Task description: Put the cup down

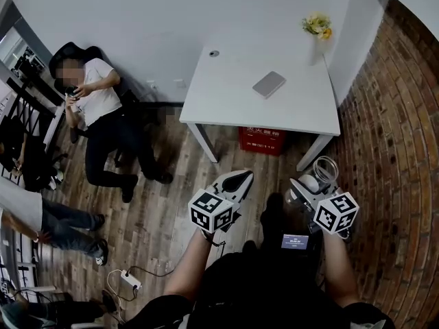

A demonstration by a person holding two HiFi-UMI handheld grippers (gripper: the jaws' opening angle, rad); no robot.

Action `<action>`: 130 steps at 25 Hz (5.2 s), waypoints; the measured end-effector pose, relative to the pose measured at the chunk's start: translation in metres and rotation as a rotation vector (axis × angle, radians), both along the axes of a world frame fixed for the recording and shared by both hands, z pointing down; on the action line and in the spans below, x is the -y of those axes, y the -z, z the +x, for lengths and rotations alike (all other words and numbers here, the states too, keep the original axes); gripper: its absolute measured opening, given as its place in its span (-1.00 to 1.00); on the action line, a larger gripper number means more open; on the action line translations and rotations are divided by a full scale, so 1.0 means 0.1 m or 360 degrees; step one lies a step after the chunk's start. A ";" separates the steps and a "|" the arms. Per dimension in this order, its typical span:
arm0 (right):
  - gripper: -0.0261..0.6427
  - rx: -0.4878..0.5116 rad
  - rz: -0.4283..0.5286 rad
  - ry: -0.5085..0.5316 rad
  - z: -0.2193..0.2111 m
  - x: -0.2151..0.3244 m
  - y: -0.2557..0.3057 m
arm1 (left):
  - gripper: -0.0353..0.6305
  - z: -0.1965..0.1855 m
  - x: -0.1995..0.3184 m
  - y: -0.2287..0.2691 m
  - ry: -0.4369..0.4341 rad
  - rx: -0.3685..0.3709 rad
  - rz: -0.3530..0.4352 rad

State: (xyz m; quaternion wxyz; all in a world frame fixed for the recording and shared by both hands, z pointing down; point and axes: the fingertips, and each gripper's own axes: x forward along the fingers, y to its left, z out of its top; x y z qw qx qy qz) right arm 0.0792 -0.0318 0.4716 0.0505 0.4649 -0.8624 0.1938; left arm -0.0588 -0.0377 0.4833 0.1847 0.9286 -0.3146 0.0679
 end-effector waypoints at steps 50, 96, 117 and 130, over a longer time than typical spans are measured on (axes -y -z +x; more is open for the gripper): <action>0.17 0.0099 -0.0066 0.0150 0.27 3.49 -0.11 | -0.87 0.54 3.26 -0.08 0.0087 0.0076 -0.0035; 0.17 -0.0142 0.0082 0.0309 -0.26 4.95 -0.79 | -0.87 0.40 3.76 -0.29 0.0203 0.0120 -0.0164; 0.17 -0.0344 0.0400 0.0508 -0.74 5.19 -1.21 | -0.87 0.25 3.99 -0.45 0.0307 0.0127 -0.0245; 0.55 -0.0275 0.0401 0.0453 -0.67 5.17 -1.20 | -0.87 0.25 3.97 -0.39 0.0301 0.0101 -0.0215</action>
